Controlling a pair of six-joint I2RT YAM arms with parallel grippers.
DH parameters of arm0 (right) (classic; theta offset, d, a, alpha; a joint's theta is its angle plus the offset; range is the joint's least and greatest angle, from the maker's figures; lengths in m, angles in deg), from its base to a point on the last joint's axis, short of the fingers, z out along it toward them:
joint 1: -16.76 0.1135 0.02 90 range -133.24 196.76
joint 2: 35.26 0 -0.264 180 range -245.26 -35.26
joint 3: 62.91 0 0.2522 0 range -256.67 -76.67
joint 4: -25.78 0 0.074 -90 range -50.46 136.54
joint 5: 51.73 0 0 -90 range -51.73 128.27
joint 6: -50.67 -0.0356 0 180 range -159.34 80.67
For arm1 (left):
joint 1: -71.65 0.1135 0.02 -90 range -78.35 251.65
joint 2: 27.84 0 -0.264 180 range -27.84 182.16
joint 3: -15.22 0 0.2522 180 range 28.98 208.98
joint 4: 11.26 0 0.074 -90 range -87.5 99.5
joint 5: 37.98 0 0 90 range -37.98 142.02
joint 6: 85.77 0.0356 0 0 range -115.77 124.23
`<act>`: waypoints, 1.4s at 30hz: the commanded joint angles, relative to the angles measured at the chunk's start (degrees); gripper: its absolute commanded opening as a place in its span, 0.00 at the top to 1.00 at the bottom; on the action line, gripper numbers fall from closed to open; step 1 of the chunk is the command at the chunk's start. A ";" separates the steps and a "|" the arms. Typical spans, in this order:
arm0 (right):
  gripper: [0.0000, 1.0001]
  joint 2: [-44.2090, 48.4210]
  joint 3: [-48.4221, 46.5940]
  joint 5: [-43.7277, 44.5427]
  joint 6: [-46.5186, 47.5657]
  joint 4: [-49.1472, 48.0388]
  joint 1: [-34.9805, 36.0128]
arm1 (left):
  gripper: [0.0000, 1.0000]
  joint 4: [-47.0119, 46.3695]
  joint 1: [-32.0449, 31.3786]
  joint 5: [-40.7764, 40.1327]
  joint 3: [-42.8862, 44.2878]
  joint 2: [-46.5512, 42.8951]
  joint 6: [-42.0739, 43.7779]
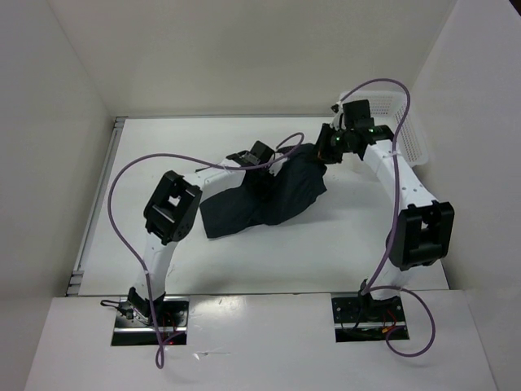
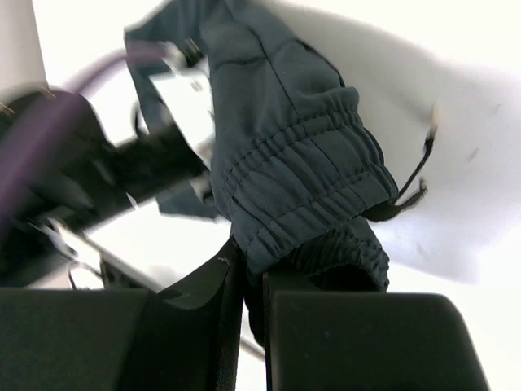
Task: Fold and stack the shorts
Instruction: Fold the shorts
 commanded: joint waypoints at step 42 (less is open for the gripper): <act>1.00 -10.52 -19.18 36.99 -2.73 -4.73 21.70 | 0.18 20.68 10.34 17.86 16.68 -3.94 0.23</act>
